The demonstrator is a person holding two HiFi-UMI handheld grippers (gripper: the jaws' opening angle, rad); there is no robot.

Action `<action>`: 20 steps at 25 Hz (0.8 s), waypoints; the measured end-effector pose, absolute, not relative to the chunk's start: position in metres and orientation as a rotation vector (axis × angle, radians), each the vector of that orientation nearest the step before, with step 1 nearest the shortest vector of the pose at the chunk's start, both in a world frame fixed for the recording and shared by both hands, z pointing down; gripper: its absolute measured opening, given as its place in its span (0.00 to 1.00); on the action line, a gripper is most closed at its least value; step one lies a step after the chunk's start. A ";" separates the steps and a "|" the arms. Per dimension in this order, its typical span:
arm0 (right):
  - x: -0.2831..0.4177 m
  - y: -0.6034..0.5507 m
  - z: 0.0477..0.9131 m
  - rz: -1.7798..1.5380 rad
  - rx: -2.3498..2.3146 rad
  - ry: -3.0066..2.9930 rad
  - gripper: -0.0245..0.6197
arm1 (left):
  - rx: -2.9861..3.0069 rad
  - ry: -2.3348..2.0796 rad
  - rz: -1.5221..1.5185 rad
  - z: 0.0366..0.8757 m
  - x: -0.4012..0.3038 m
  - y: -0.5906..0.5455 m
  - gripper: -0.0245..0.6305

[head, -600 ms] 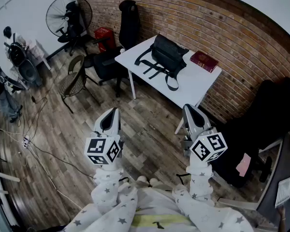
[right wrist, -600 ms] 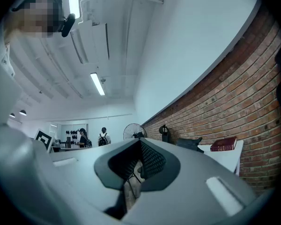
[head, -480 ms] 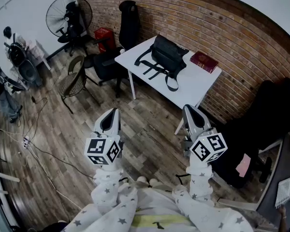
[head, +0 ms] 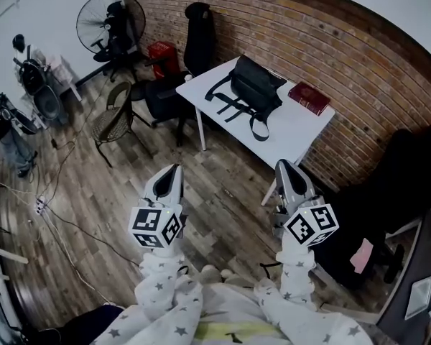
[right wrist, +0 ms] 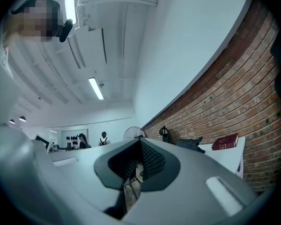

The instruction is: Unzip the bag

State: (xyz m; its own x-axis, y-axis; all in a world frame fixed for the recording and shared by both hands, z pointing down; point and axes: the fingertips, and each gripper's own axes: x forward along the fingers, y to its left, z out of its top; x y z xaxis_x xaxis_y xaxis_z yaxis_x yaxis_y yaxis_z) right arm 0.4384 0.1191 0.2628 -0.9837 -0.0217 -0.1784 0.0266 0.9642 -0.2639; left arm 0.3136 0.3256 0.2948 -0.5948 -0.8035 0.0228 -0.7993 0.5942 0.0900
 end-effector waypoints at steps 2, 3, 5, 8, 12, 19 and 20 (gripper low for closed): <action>0.437 0.120 0.264 -0.416 0.025 2.930 0.03 | 1.365 -2.751 -0.112 0.298 0.315 0.328 0.04; 0.435 0.121 0.265 -0.423 0.037 2.931 0.03 | 1.353 -2.752 -0.117 0.299 0.314 0.329 0.04; 0.431 0.121 0.265 -0.431 0.055 2.936 0.03 | 1.334 -2.754 -0.129 0.301 0.311 0.329 0.04; 0.425 0.117 0.267 -0.439 0.067 2.937 0.03 | 1.333 -2.752 -0.129 0.302 0.307 0.324 0.04; 0.413 0.110 0.272 -0.446 0.066 2.947 0.03 | 1.345 -2.737 -0.127 0.308 0.298 0.313 0.04; 0.370 0.087 0.282 -0.479 0.032 2.956 0.03 | 1.355 -2.702 -0.125 0.320 0.251 0.289 0.04; 0.360 0.084 0.283 -0.483 0.034 2.959 0.03 | 1.353 -2.698 -0.130 0.323 0.241 0.285 0.04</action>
